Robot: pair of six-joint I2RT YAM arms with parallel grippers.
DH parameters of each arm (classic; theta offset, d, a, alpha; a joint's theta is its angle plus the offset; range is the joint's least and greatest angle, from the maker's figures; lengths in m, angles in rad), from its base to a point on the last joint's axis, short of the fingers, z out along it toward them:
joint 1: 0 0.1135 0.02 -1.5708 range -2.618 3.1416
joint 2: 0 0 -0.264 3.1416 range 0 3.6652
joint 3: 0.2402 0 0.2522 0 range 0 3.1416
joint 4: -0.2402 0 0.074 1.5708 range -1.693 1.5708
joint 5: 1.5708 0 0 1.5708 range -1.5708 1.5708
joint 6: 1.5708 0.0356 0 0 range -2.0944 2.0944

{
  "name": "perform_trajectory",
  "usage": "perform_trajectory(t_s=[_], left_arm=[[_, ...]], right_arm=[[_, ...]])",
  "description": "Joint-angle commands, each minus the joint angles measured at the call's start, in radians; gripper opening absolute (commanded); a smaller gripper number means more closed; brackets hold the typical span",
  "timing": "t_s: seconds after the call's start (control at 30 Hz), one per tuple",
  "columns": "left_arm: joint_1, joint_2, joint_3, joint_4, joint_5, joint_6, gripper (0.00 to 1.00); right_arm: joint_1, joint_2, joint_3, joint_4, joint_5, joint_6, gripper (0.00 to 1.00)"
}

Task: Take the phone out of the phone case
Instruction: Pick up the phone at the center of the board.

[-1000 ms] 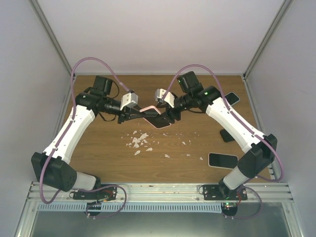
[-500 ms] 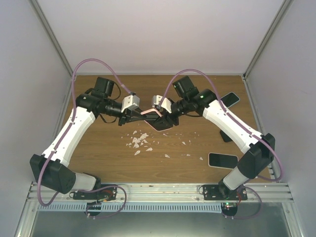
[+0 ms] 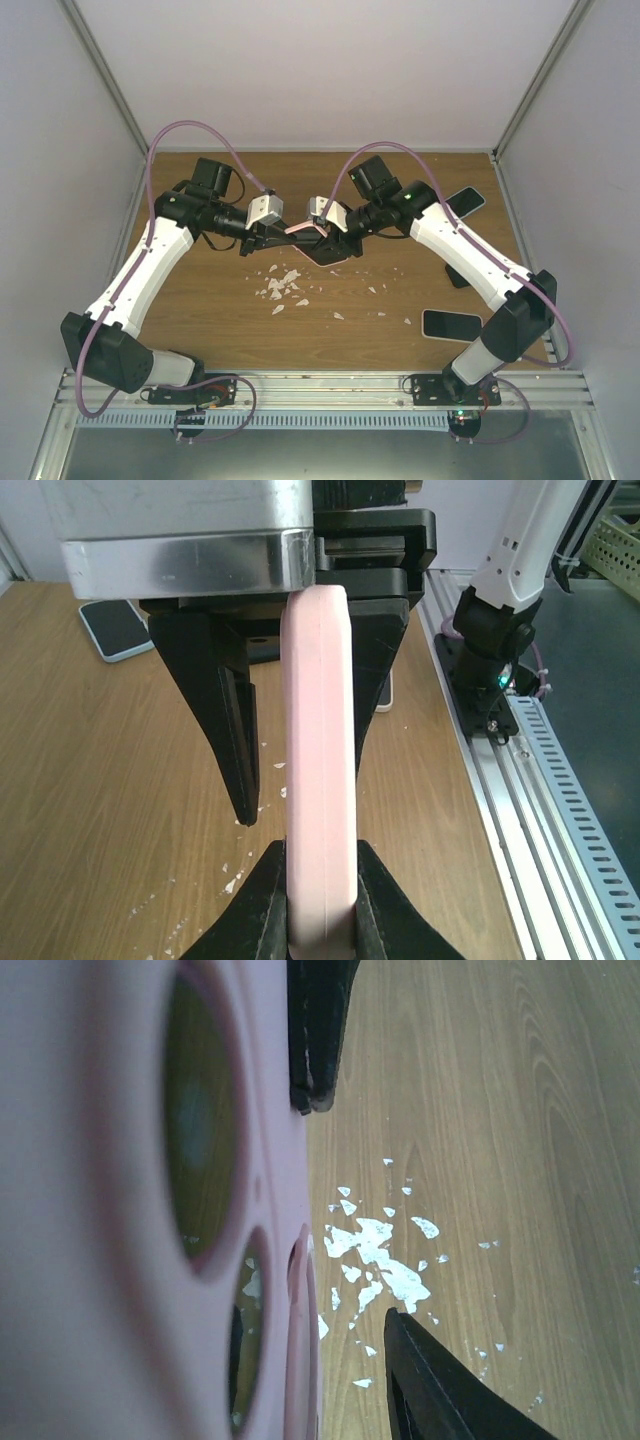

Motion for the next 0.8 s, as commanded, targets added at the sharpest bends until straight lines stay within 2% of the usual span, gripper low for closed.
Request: perform_trajectory(t_s=[0.0,0.1,0.2,0.33,0.5,0.77], left_arm=[[-0.013,-0.001,0.003,0.003,0.051,0.009,0.00],[-0.014,0.006,0.007,0.000,0.049,0.009,0.00],[-0.014,0.016,0.014,-0.003,0.043,0.011,0.00],[-0.014,0.036,0.029,-0.015,0.036,0.020,0.00],[-0.016,0.050,0.042,-0.018,0.026,0.016,0.00],[-0.026,0.050,0.040,0.005,-0.013,-0.006,0.00]], right_arm=[[0.002,-0.010,0.040,0.004,-0.025,-0.004,0.35],[0.002,-0.015,0.042,0.003,-0.026,-0.005,0.37],[0.002,-0.016,0.040,0.007,-0.021,0.003,0.46],[0.002,-0.017,0.041,0.007,-0.017,0.004,0.47],[0.002,-0.018,0.036,0.004,-0.008,0.004,0.42],[0.001,-0.002,0.044,0.002,-0.013,0.011,0.28]])
